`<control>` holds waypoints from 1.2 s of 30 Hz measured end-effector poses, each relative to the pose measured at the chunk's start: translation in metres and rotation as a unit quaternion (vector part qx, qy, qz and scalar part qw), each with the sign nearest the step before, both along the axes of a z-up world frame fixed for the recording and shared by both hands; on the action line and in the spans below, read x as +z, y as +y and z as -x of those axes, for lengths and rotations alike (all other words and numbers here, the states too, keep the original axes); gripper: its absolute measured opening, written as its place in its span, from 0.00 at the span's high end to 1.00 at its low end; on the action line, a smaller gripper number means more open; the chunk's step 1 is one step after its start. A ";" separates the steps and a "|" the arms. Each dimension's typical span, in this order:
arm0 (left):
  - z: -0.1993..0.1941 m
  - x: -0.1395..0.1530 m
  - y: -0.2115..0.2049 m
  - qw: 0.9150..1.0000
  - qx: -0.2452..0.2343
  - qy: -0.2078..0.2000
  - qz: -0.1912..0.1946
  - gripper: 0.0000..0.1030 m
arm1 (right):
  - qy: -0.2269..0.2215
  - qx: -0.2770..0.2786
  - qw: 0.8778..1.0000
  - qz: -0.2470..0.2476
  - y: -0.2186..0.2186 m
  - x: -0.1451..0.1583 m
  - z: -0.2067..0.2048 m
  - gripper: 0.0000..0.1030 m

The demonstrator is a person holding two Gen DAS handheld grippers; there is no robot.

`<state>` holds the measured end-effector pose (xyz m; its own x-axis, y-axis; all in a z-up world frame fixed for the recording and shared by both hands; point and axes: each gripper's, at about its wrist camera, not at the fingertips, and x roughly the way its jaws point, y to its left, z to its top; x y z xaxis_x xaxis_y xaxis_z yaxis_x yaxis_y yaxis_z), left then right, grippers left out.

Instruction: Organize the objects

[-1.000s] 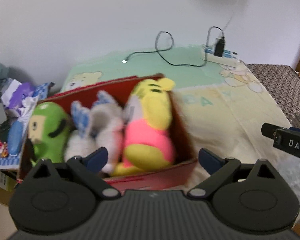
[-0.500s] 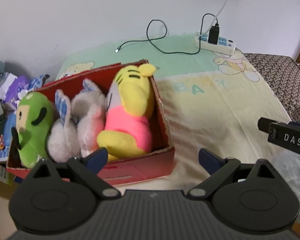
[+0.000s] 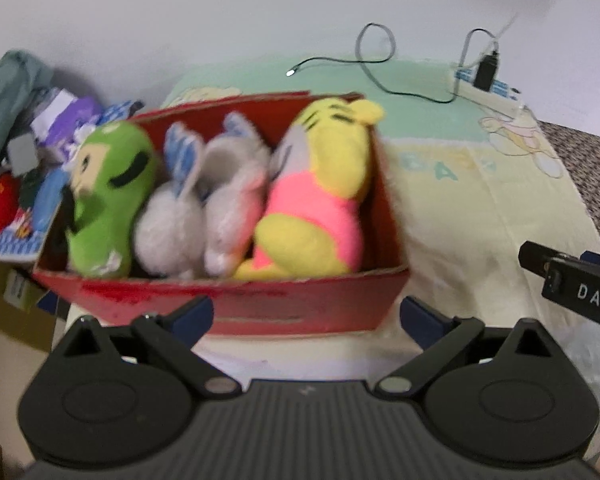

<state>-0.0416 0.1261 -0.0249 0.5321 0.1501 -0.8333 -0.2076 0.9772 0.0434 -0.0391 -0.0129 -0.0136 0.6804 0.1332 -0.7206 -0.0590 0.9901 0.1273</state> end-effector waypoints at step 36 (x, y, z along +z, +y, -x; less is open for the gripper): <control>0.004 -0.027 -0.022 0.979 -0.202 0.036 0.017 0.03 | 0.023 -0.155 0.986 0.051 0.011 -0.004 0.035 0.26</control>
